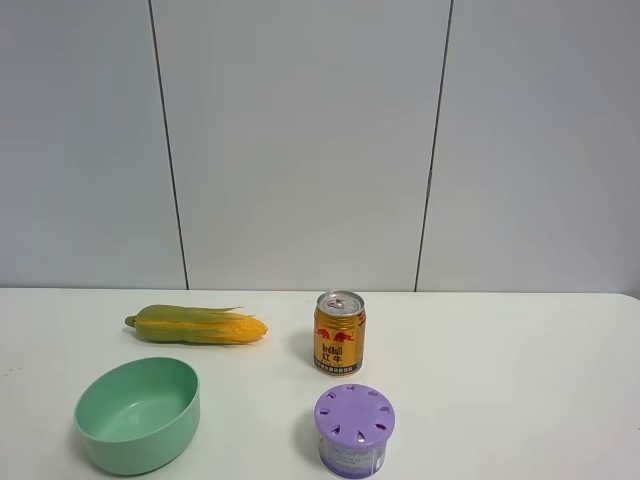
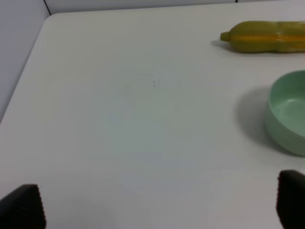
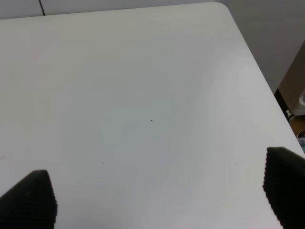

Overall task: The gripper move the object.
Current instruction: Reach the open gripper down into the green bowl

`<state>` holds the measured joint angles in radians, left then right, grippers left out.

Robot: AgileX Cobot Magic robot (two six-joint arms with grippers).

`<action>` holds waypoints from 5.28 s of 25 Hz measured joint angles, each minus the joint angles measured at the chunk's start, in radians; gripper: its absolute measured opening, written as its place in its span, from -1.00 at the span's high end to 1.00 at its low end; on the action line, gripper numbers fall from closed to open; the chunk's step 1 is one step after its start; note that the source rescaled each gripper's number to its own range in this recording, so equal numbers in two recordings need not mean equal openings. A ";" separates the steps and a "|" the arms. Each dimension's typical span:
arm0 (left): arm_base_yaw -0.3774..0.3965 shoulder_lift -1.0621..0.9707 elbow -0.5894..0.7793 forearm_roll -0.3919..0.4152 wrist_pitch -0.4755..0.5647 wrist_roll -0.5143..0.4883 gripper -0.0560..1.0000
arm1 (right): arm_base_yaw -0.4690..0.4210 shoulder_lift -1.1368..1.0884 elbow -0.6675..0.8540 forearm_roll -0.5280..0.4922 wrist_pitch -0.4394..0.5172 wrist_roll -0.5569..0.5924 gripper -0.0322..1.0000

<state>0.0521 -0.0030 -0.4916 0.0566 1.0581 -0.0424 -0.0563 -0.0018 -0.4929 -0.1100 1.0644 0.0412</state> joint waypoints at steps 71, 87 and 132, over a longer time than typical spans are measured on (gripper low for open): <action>-0.196 1.206 -0.425 -0.285 -0.192 0.203 -1.00 | 0.000 0.000 0.000 0.000 0.000 0.000 -1.00; -0.332 1.449 -0.425 -0.231 -0.332 0.195 -1.00 | 0.000 0.000 0.000 0.000 0.000 0.000 -1.00; -0.311 1.852 -0.426 -0.077 -0.661 0.192 -1.00 | 0.000 0.000 0.000 0.000 0.000 0.000 -1.00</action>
<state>-0.2587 1.8494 -0.9171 -0.0203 0.3972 0.1493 -0.0563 -0.0018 -0.4929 -0.1100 1.0644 0.0412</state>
